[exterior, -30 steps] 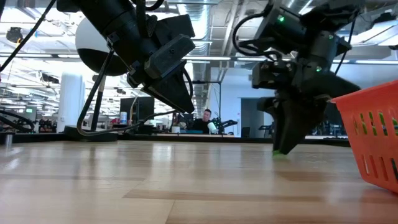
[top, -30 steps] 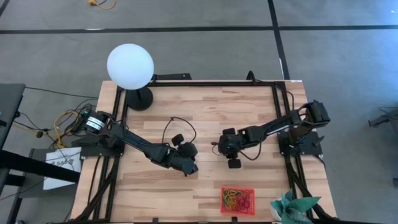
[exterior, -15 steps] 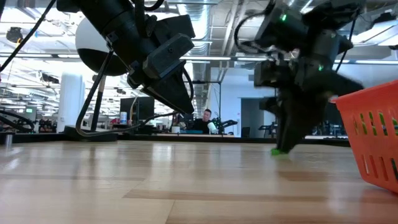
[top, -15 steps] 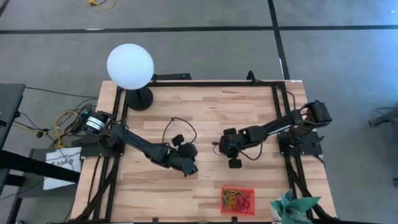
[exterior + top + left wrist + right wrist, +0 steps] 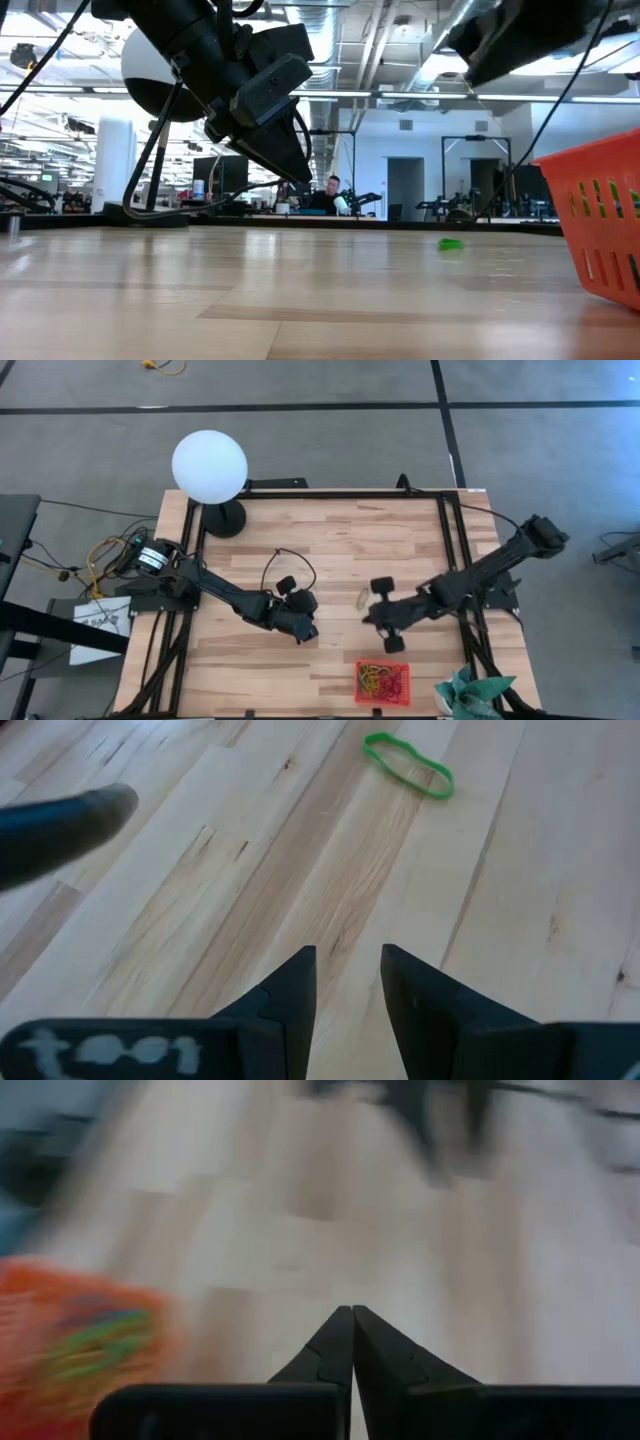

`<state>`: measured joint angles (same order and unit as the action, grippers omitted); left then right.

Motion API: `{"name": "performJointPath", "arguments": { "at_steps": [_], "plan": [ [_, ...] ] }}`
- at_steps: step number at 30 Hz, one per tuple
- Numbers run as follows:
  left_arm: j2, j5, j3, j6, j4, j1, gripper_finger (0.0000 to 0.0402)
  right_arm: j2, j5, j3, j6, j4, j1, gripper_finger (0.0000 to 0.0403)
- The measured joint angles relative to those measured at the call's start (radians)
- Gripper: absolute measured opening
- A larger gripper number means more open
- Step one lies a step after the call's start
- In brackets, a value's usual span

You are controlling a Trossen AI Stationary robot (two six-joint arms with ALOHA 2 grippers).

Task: Pick and place items into bin
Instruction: Put the green rubber band into the orange bin

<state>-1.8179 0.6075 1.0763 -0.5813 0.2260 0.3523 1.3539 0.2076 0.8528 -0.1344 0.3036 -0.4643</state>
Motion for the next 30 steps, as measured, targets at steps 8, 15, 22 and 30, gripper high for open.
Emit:
{"name": "performJointPath", "arguments": {
  "at_steps": [8, 15, 22, 30],
  "plan": [
    [0.000, -0.009, 0.000, -0.002, -0.001, 0.000, 0.0107, 0.158, 0.048, -0.001, -0.093, 0.069, 0.054, 0.0034],
    [0.000, -0.009, 0.000, -0.005, -0.001, 0.000, 0.0107, 0.305, 0.014, 0.000, -0.068, 0.074, 0.128, 0.0080],
    [0.000, -0.009, 0.000, -0.006, -0.001, 0.000, 0.0107, 0.366, -0.004, 0.003, -0.041, 0.070, 0.185, 0.0093],
    [0.000, -0.010, 0.000, -0.006, -0.001, 0.000, 0.0107, 0.328, 0.004, 0.000, -0.015, 0.056, 0.188, 0.0093]
  ]
}}
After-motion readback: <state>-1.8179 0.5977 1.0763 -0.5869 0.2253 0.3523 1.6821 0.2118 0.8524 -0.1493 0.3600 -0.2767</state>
